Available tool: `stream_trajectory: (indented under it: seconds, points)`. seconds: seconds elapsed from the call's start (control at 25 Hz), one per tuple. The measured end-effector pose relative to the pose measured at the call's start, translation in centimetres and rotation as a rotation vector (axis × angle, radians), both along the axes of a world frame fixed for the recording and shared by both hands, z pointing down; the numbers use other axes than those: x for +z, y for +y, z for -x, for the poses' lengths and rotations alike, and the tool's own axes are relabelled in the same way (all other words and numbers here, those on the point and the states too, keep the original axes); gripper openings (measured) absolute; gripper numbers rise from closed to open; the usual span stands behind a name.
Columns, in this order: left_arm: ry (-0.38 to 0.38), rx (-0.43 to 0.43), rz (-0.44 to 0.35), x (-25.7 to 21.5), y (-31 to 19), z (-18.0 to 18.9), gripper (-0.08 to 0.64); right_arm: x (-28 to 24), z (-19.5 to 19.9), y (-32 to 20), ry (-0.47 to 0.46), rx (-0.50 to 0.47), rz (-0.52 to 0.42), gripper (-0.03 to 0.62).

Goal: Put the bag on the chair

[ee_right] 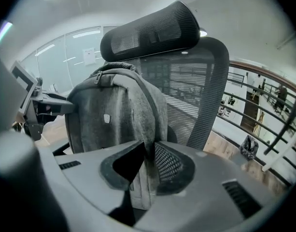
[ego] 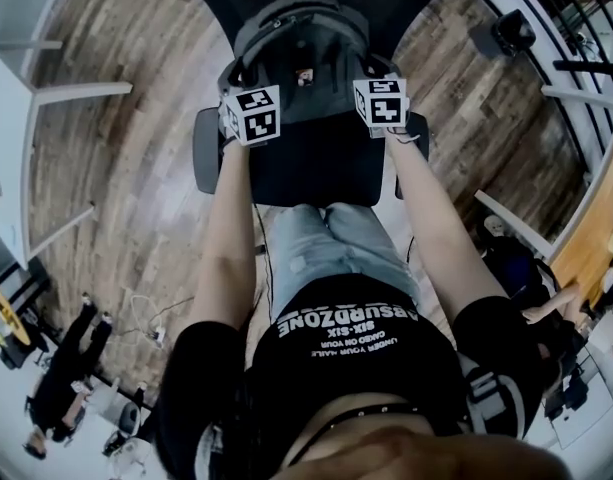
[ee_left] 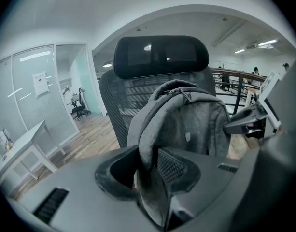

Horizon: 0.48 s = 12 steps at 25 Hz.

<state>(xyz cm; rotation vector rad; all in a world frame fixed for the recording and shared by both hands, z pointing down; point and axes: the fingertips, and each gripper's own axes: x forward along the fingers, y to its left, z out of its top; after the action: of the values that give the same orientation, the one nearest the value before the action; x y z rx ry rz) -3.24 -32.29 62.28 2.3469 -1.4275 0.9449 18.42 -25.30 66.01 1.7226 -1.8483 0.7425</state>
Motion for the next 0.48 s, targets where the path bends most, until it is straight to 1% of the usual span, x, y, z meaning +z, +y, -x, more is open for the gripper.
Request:
stream_trajectory:
  seconds: [0.28,0.48]
  points:
    - [-0.033,0.000,0.052,0.9,-2.0,-0.3,0.101,0.7,-0.4,-1.9,0.048,-0.015,0.016,0.077]
    - [-0.055,0.004,0.080,1.3,-3.2,-0.4,0.101,0.9,-0.5,-2.6,0.063,-0.036,0.019,0.078]
